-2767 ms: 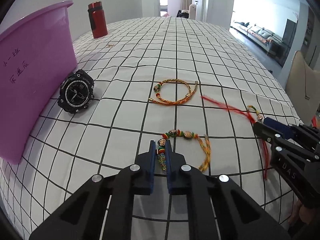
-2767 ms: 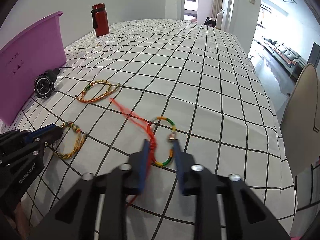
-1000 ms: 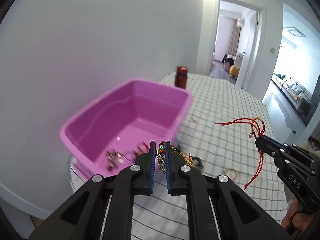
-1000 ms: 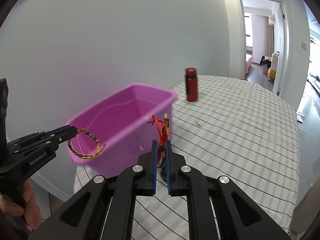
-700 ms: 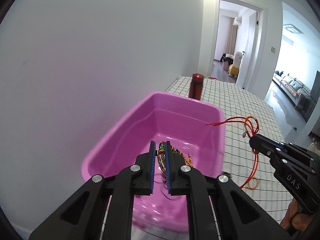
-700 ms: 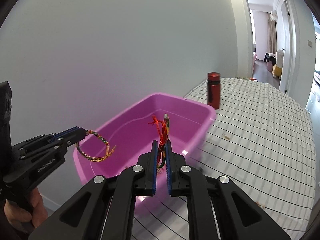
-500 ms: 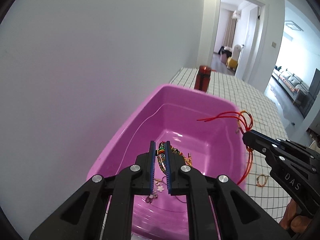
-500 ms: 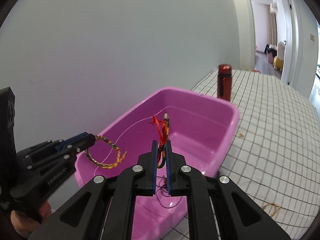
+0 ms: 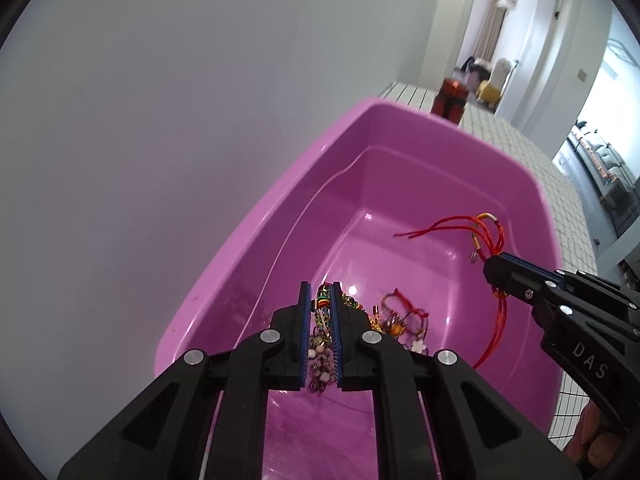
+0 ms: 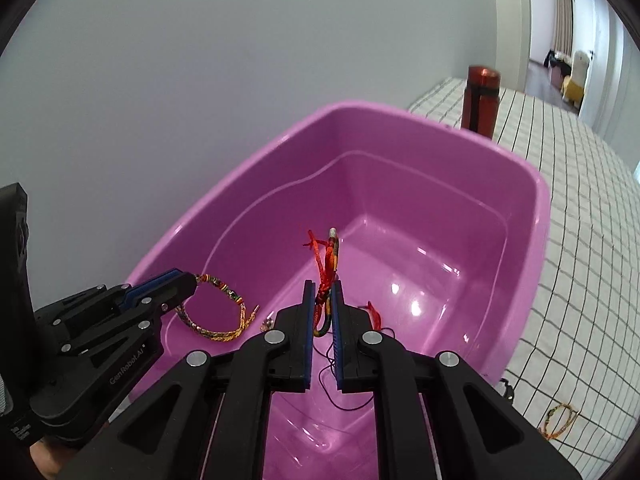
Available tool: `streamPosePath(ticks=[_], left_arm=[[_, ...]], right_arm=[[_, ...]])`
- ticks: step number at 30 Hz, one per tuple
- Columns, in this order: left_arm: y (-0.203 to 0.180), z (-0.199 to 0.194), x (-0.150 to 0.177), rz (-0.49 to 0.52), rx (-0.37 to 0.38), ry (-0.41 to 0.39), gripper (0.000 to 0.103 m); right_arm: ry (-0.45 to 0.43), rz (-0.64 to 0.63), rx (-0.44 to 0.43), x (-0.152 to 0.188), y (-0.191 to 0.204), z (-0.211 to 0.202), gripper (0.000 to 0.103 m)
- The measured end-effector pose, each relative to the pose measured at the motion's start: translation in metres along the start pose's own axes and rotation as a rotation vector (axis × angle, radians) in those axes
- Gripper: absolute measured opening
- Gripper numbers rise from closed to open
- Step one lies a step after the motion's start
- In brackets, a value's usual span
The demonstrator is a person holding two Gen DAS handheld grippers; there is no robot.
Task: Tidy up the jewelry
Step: 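Lift both held bracelets and carry them over the pink bin, then open both tools to drop the bracelets into the pink bin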
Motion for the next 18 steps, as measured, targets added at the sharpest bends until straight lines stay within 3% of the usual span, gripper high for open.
streamPosePath(ticks=[6,7,8,9,10,12,14,18], left_arm=[[0.002,0.007,0.009,-0.017,-0.021,0.047,0.011],[0.002,0.008,0.009,-0.018,-0.030,0.053,0.016],[0.003,0.008,0.010,-0.019,-0.040,0.054,0.021],[0.004,0.005,0.009,-0.021,-0.050,0.047,0.037],[0.004,0.004,0.007,-0.022,-0.061,0.035,0.062],[0.005,-0.006,0.007,-0.026,-0.060,-0.004,0.080],[0.005,-0.014,0.006,-0.013,-0.096,-0.020,0.083],[0.005,-0.022,0.005,-0.008,-0.101,-0.018,0.086]], right_arm=[[0.045,-0.017,0.036,-0.004,-0.009,0.022,0.011],[0.046,-0.023,0.050,-0.005,-0.011,0.023,0.015],[0.046,-0.027,0.061,-0.006,-0.012,0.023,0.028],[0.043,-0.031,0.070,-0.005,-0.012,0.022,0.038],[0.033,-0.030,0.076,-0.005,-0.013,0.019,0.040],[0.016,-0.029,0.082,-0.004,-0.015,0.011,0.044],[0.001,-0.023,0.091,-0.003,-0.017,0.003,0.044],[-0.015,0.004,0.084,0.002,-0.020,-0.013,0.050]])
Point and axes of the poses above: each gripper's, at about its wrist camera, not at the fingertips, and z roughly the way its jaws point, y to its left, x to its underside, the point moved 6 cm from there along z, roughly the way its jaws point, and after that the axes turned 14 degrees about z, right-handed, at the moved point
